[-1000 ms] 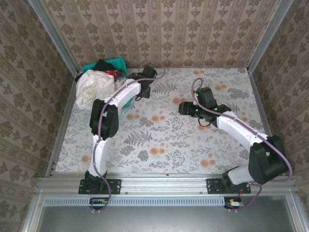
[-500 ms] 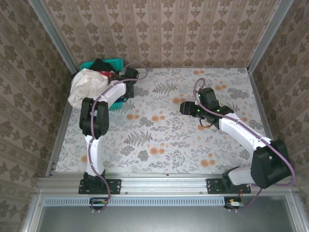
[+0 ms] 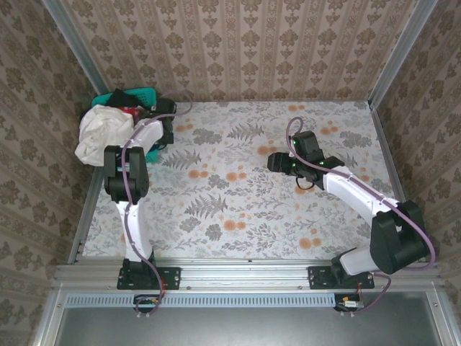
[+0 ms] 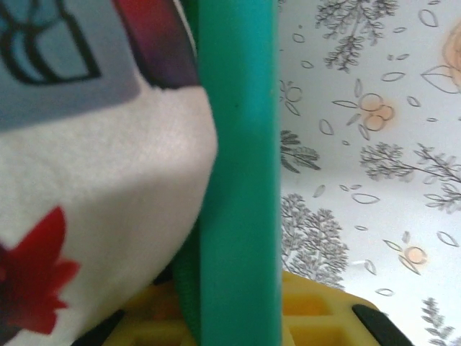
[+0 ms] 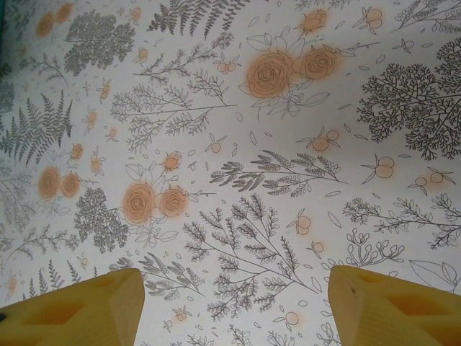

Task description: Fold and stack the t-shirts

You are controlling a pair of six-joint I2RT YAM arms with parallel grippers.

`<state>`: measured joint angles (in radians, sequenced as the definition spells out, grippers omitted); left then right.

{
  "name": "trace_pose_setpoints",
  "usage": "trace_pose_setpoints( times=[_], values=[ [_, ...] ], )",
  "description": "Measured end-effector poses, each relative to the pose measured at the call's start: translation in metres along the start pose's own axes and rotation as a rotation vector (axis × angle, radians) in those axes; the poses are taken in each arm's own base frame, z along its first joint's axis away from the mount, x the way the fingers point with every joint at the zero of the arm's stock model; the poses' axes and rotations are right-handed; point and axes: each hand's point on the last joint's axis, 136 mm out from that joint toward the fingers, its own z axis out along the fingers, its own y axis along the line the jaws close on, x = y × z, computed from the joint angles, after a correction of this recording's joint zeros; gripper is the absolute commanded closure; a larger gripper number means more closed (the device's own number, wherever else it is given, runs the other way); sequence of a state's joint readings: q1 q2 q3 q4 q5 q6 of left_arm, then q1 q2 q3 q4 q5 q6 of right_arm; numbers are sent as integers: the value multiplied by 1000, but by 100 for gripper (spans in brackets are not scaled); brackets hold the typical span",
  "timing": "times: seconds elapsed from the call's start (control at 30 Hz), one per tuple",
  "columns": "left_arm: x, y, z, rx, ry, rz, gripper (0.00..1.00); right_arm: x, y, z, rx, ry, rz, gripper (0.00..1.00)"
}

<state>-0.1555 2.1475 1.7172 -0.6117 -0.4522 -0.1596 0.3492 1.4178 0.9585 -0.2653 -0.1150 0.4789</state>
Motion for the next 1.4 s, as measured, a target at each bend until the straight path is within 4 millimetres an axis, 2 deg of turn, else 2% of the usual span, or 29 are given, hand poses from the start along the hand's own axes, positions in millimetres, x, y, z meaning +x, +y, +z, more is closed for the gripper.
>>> trace_pose_setpoints(
  times=[0.17,0.27,0.3,0.33,0.37,0.4,0.47,0.5,0.53,0.6,0.7,0.77,0.8,0.93,0.97,1.03,1.13,1.27,1.33,1.4],
  values=[
    [-2,2,2,5,-15,53,89,0,-1,1,4,0,4,30],
    [-2,3,2,16,-28,86,85,0,-1,1,5,0,4,30],
    [-2,2,2,20,-33,96,80,0,-1,1,5,0,4,30],
    [-1,3,2,22,-37,103,68,0,-1,1,5,0,4,30],
    [-2,4,2,24,-40,118,61,0,-1,1,5,0,4,30],
    [-3,3,2,32,-46,116,58,0,-1,1,4,-1,4,30],
    [-6,1,2,42,-56,130,33,0,-1,1,4,-2,3,30],
    [-6,-1,2,50,-58,133,27,-1,-1,1,3,-3,3,30],
    [-6,-2,1,58,-59,136,26,-1,-1,1,4,-3,3,30],
    [-6,-6,-5,81,-66,137,16,-1,-1,1,8,-5,3,30],
    [-12,-9,-31,148,-93,126,11,-2,-3,1,18,-10,2,30],
    [-23,-9,-62,221,-148,88,2,-3,-5,0,29,-16,2,30],
    [-30,-6,-80,255,-185,69,0,-3,-5,-1,31,-18,1,29],
    [-57,20,-146,314,-338,-27,0,-8,-3,-9,27,-41,-4,30],
    [-61,29,-156,306,-363,-54,0,-8,-3,-9,25,-43,-4,30],
    [-68,48,-162,274,-379,-113,0,-8,-3,-9,25,-43,-4,30],
    [-79,80,-139,216,-352,-213,0,-9,-2,-9,23,-44,-4,30],
    [-79,109,-82,165,-265,-299,2,-10,-1,-9,18,-51,-5,30],
    [-76,112,-51,155,-202,-318,13,-10,-1,-9,15,-52,-5,30],
    [-73,109,-33,152,-159,-329,37,-9,-1,-8,15,-52,-5,30]
  ],
)
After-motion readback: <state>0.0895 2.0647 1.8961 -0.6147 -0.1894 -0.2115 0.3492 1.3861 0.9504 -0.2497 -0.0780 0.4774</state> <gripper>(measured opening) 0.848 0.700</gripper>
